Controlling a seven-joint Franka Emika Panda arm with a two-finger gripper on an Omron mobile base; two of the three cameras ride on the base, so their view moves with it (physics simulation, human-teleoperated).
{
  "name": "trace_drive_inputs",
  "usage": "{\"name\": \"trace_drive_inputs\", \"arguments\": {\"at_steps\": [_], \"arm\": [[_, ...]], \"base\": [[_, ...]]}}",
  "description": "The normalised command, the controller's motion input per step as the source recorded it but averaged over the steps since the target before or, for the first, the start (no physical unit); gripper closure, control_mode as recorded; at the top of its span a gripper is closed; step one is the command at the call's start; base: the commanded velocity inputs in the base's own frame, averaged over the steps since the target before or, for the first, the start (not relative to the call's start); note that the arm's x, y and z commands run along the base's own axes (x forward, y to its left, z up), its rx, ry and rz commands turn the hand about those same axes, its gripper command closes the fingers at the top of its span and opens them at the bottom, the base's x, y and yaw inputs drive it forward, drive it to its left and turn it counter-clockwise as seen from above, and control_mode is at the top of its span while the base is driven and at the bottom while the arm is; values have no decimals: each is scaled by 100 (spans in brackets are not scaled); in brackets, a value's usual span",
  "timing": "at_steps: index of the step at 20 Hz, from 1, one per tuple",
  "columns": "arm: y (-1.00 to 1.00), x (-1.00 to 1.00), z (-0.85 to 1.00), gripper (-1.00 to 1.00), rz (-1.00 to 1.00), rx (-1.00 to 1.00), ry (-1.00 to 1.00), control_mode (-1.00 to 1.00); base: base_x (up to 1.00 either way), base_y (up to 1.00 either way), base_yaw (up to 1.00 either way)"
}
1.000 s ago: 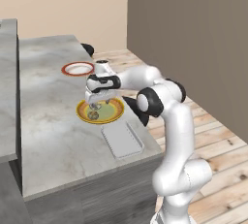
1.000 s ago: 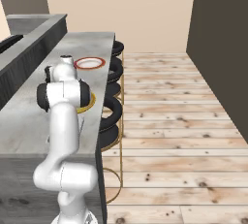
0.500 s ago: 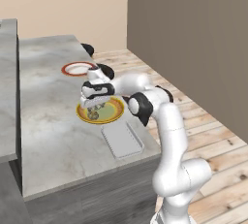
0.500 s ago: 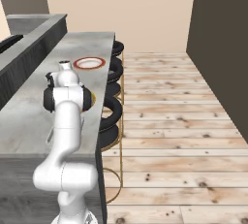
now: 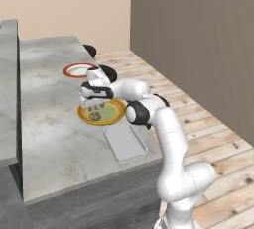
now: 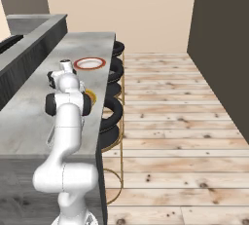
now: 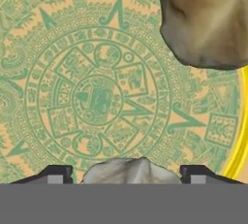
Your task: Place two dumplings into each of the tupperware containers and then place the containers in the fridge.
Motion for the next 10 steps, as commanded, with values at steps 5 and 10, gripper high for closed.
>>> {"name": "trace_drive_inputs", "arguments": {"at_steps": [5,10], "arm": [[-66,-60,-28,100,-12,17,-21,-100],[-100,-100,15,100,-5,37,-39,-100]], "base": [[0,0,0],[0,0,0]]}}
